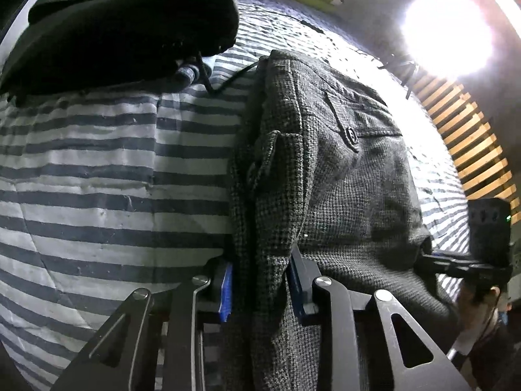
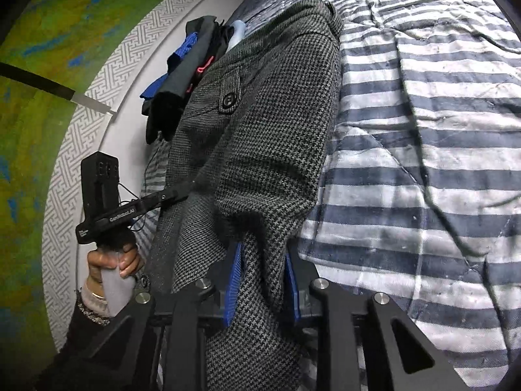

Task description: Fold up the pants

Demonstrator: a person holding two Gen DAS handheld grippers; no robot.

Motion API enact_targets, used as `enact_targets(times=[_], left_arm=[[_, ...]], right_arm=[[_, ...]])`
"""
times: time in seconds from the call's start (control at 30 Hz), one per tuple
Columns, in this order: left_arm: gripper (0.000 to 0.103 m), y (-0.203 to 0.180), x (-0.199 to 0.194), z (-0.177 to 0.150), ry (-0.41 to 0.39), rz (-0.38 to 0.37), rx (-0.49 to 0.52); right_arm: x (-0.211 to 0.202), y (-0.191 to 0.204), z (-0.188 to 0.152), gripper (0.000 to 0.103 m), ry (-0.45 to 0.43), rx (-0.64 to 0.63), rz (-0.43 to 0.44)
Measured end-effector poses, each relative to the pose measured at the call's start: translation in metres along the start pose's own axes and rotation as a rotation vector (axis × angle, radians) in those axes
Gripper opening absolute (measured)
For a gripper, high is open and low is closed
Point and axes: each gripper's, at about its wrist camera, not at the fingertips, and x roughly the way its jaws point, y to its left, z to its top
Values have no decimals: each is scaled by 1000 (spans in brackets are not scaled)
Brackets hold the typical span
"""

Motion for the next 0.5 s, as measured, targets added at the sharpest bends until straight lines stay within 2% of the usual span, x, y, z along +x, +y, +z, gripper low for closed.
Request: enact_targets(times=[0.07,0.1,0.13,0.2,0.23,0.37,0.43,0.5], left_arm=[[38,-3,-6,0,-11,38,18],[49,-4,-10,1,-21,66,26],[54,-6,-17,1,-39,101,28],[56,-14,-33,3,-82,123,56],[56,-21,-41,6,-102,138,79],[56,-51,-62,23,-171,134,162],[56,-67,-56,37,-180,106,181],[56,-68,-44,54,-162,93,176]], right_arm=[[-11,2,1,22,-10,-17,-15],[-19,2,3,24,-23,-23,-27],[-28,3,8,36,-44,-27,-44],[-45,-1,22,56,-102,-13,-66],[-54,-4,34,59,-146,2,-87],[-51,-9,87,59,-160,15,-91],[-39,-9,113,59,-169,2,-133],[-22,-15,134,59,-163,23,-140]])
